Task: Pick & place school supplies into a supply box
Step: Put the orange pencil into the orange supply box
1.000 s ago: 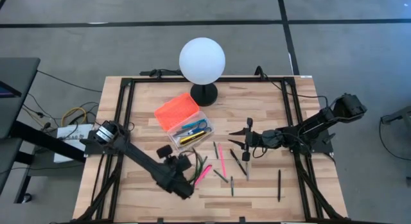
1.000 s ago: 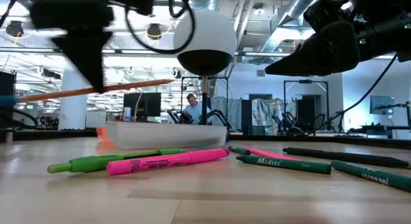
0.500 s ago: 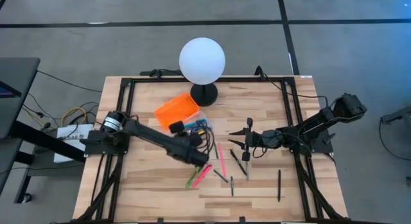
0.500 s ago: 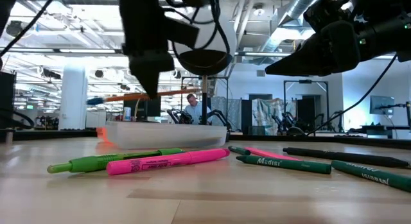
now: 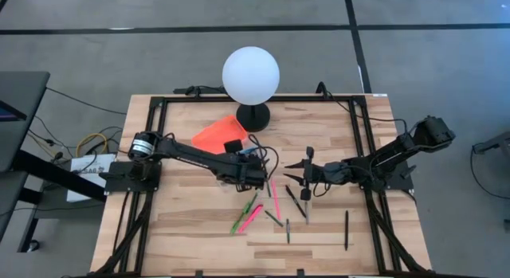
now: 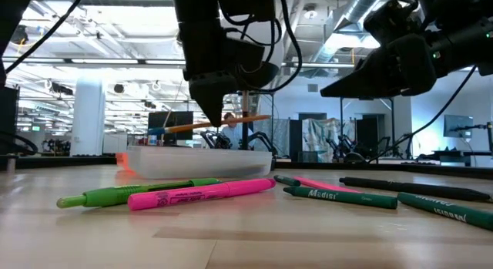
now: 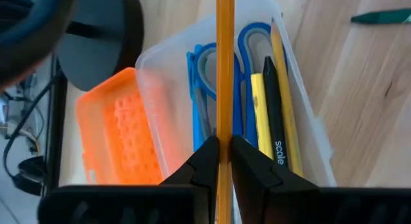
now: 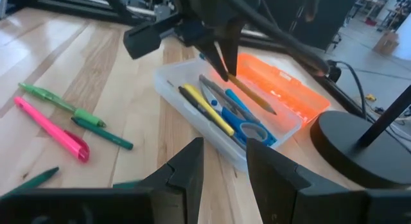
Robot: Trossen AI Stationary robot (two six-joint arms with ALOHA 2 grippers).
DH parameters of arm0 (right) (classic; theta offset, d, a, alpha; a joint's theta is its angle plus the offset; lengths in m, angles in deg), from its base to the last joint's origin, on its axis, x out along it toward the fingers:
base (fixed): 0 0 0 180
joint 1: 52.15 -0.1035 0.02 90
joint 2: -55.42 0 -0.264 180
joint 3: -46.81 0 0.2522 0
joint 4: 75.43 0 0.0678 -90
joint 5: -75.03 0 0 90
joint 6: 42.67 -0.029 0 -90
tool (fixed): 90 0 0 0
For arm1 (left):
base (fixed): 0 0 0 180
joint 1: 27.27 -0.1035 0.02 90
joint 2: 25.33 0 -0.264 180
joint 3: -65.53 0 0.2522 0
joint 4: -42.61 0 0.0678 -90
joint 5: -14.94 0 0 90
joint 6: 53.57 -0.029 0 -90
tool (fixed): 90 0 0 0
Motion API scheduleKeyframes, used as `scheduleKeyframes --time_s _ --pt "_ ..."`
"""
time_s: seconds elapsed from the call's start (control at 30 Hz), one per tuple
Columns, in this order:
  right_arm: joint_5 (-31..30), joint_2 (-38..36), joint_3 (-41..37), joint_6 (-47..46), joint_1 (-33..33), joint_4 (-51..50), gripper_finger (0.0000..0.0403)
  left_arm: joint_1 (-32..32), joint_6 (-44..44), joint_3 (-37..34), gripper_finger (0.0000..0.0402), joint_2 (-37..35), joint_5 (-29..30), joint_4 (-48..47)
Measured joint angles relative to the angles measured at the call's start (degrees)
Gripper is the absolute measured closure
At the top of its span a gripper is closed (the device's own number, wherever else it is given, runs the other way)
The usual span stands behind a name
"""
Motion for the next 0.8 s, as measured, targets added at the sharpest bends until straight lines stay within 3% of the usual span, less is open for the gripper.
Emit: scheduleKeyframes --time_s 0.37,0.8 --pt "-0.1 0.0 0.0 0.0 0.0 -0.2 0.0292 -1.5 0.0 -2.7 0.0374 0.0 -3.8 -0.3" --pt "-0.1 0.0 0.0 -0.6 0.0 -0.2 0.0292 -1.5 -1.5 -2.7 0.0374 0.0 -1.2 -1.8"
